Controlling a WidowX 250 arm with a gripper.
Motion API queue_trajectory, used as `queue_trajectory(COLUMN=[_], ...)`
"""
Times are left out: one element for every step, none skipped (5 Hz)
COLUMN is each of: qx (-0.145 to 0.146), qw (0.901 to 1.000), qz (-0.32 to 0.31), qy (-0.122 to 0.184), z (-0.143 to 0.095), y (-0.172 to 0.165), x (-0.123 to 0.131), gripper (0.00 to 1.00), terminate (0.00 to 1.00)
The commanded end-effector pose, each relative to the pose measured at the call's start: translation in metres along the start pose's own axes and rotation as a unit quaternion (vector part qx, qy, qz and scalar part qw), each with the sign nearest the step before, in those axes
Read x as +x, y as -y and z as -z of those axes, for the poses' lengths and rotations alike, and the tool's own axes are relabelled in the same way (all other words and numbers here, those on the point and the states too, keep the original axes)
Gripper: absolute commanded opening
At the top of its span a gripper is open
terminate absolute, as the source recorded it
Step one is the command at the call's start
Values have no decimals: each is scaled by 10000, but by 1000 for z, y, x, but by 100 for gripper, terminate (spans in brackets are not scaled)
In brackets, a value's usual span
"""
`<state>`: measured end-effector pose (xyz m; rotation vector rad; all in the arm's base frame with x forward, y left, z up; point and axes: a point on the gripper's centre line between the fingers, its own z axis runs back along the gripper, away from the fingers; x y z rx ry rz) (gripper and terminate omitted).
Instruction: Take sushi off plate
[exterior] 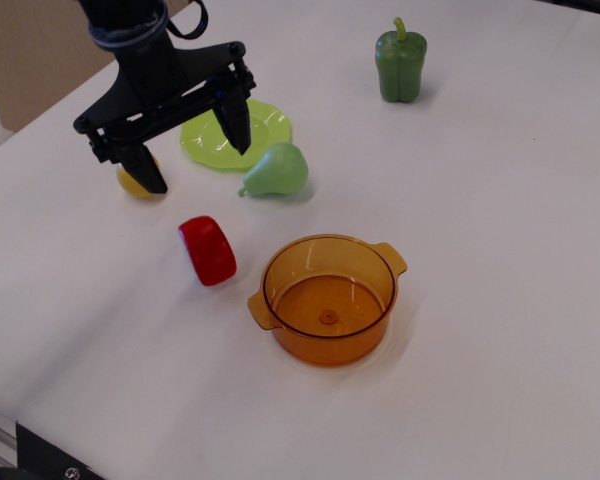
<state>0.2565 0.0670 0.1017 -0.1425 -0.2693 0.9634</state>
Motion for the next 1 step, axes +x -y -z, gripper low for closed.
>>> queue_trajectory(qx=[-186], qw=[9996], qz=[52], qy=[213], z=[-17], y=[-4], x=[7], gripper=[100], terminate=[100])
